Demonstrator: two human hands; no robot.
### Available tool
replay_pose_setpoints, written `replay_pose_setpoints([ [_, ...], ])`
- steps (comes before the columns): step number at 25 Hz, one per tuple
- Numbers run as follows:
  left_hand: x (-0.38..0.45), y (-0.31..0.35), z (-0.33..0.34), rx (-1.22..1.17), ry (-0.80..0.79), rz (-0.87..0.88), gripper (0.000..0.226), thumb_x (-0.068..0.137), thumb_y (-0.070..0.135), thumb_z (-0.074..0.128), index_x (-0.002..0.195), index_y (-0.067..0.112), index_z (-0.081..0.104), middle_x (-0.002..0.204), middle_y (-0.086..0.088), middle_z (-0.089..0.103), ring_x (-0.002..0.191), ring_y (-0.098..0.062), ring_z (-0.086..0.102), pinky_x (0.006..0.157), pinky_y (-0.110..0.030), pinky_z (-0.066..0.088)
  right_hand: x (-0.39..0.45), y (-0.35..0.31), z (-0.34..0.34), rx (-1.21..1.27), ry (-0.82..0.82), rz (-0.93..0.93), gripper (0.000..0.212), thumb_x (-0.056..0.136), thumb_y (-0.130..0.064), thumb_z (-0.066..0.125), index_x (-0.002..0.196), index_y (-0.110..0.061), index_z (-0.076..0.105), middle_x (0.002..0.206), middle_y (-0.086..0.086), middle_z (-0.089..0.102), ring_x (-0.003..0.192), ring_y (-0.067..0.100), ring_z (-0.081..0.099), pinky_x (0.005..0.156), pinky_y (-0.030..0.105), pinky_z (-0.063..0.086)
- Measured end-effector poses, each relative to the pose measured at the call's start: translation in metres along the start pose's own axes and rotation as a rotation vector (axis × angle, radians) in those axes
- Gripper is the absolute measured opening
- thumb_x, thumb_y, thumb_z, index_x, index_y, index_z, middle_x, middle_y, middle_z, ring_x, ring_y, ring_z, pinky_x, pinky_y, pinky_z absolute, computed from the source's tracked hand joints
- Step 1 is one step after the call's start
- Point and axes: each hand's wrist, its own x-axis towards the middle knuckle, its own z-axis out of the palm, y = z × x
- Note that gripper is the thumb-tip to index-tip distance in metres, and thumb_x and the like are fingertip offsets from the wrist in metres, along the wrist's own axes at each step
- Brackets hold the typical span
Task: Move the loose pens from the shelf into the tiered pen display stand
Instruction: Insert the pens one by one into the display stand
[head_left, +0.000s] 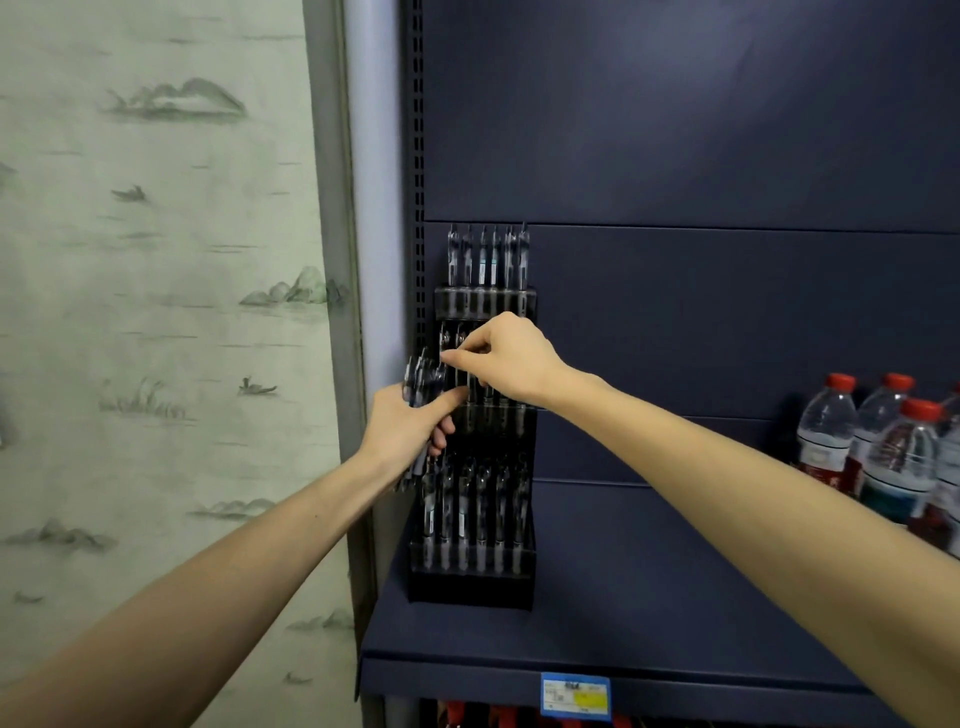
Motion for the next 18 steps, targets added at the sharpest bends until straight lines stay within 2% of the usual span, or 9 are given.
replay_pose_setpoints([
  [2, -0.001, 0.002, 0.001, 0.002, 0.004, 0.006, 0.03, 0.091, 0.024, 0.078, 0.077, -0.001, 0.071, 0.062, -0.012, 0.067, 0.044, -0.016, 0.057, 0.044, -0.026, 0.05, 0.003, 0.001, 0.003, 0.061, -0.008, 0.011, 0.025, 0.092, -0.044, 0.071, 0.073, -0.029, 0.078, 0.051, -0.01, 0.06, 0.052, 0.007, 0.054, 0.068, 0.039, 0.057],
  [4, -0.004, 0.002, -0.001, 0.007, -0.013, 0.015, 0.027, 0.091, 0.023, 0.078, 0.085, -0.003, 0.073, 0.065, -0.014, 0.07, 0.047, -0.017, 0.06, 0.046, -0.026, 0.052, 0.003, 0.0, 0.004, 0.11, -0.058, 0.034, 0.024, 0.091, -0.04, 0.074, 0.079, -0.021, 0.082, 0.053, -0.009, 0.062, 0.051, 0.004, 0.053, 0.067, 0.038, 0.056],
  [7, -0.01, 0.001, -0.002, -0.016, -0.042, 0.012, 0.025, 0.092, 0.024, 0.077, 0.09, 0.0, 0.074, 0.069, -0.017, 0.073, 0.047, -0.018, 0.062, 0.046, -0.027, 0.053, 0.002, -0.001, -0.001, 0.176, -0.134, 0.066, 0.029, 0.091, -0.031, 0.077, 0.07, -0.011, 0.077, 0.053, -0.007, 0.059, 0.042, 0.0, 0.047, 0.056, 0.02, 0.045],
  [10, -0.011, 0.0, -0.005, -0.071, -0.012, -0.033, 0.032, 0.095, 0.032, 0.073, 0.095, 0.0, 0.073, 0.069, -0.02, 0.073, 0.045, -0.02, 0.062, 0.046, -0.029, 0.052, 0.005, 0.005, -0.015, 0.296, -0.035, 0.152, 0.031, 0.091, -0.03, 0.077, 0.064, -0.017, 0.073, 0.055, -0.004, 0.06, 0.043, 0.001, 0.047, 0.058, 0.018, 0.043],
  [14, -0.008, -0.01, -0.013, -0.026, 0.154, -0.036, 0.049, 0.094, 0.048, 0.068, 0.073, 0.004, 0.067, 0.052, -0.013, 0.061, 0.038, -0.02, 0.05, 0.041, -0.026, 0.04, 0.013, 0.022, -0.052, 0.344, 0.209, 0.244, 0.025, 0.092, -0.028, 0.075, 0.077, -0.008, 0.077, 0.06, -0.006, 0.062, 0.045, -0.006, 0.053, 0.064, 0.022, 0.045],
  [16, -0.005, -0.016, -0.018, 0.025, 0.209, -0.018, 0.053, 0.093, 0.049, 0.07, 0.058, 0.013, 0.054, 0.046, -0.004, 0.049, 0.038, -0.016, 0.04, 0.046, -0.027, 0.032, 0.014, 0.029, -0.07, 0.302, 0.263, 0.256, 0.022, 0.092, -0.029, 0.075, 0.084, -0.009, 0.079, 0.063, -0.004, 0.064, 0.051, 0.0, 0.055, 0.062, 0.024, 0.047],
  [18, -0.002, -0.016, -0.022, 0.069, 0.219, -0.015, 0.055, 0.092, 0.049, 0.073, 0.057, 0.021, 0.041, 0.049, -0.001, 0.043, 0.042, -0.014, 0.034, 0.049, -0.028, 0.028, 0.014, 0.036, -0.08, 0.232, 0.273, 0.25, 0.02, 0.093, -0.031, 0.073, 0.085, -0.014, 0.079, 0.066, -0.004, 0.067, 0.058, 0.008, 0.057, 0.065, 0.03, 0.054],
])
